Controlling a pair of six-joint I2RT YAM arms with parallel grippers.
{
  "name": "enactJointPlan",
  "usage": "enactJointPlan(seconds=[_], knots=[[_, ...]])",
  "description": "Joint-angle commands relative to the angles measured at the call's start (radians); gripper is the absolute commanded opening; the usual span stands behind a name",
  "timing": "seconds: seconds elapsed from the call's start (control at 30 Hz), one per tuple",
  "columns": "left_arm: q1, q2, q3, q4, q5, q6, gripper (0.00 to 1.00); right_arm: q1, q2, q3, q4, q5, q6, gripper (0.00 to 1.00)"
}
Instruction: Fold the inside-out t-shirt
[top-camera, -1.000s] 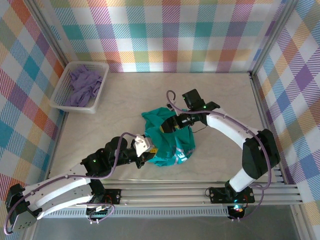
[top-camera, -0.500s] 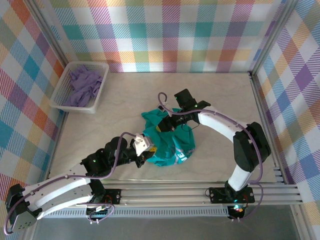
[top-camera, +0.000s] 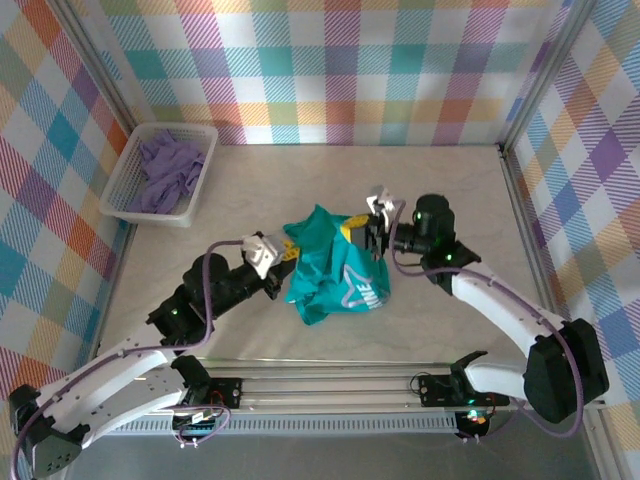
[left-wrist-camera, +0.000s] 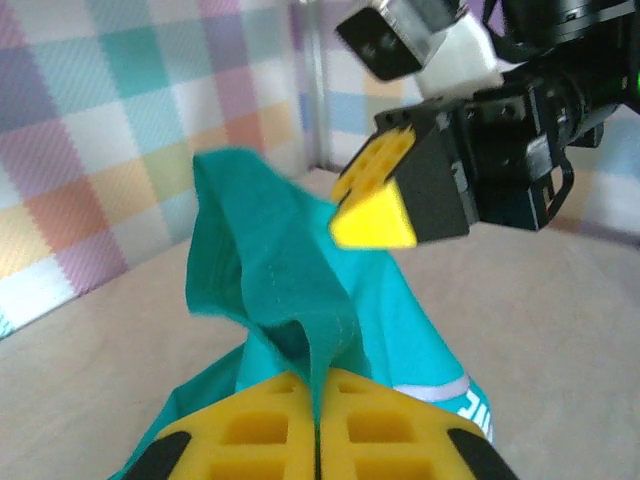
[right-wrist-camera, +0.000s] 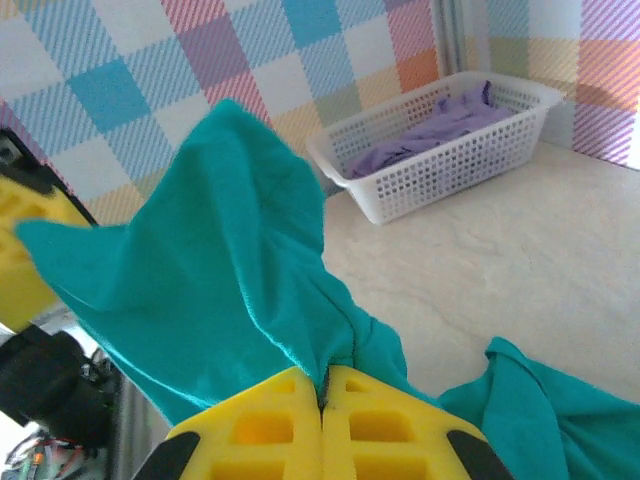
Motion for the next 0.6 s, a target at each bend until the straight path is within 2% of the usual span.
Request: enactJointPlan(seconds=[0.0,0.13,0.2,0.3,0.47,0.57], knots=[[-0.019,0.108,-0.059,0.003,0.143,0.055,0.14,0.012,-0.022,-0.176,0.103,0.111,0.011,0.03],[-0.093,0.142,-0.118,0.004,0.104,0.14,0.15,0.028,-0.094,-0.329,0.057,0.26,0.06,0.07],[-0.116,0.131,-0.138,-0.005,0.104,0.155,0.14,0.033,-0.134,-0.35,-0.059,0.369,0.092,0.13],[-0.16,0.125,-0.167,-0.028,0.099,0.158,0.14,0.045,-0.195,-0.344,-0.243,0.467,0.144,0.19],[-0.229,0.163,-0.19,-0.061,0.058,0.149,0.14,0.096,-0.299,-0.284,-0.41,0.484,0.153,0.37],[-0.246,0.167,-0.198,-0.066,0.045,0.15,0.15,0.12,-0.3,-0.205,-0.485,0.434,0.093,0.48]])
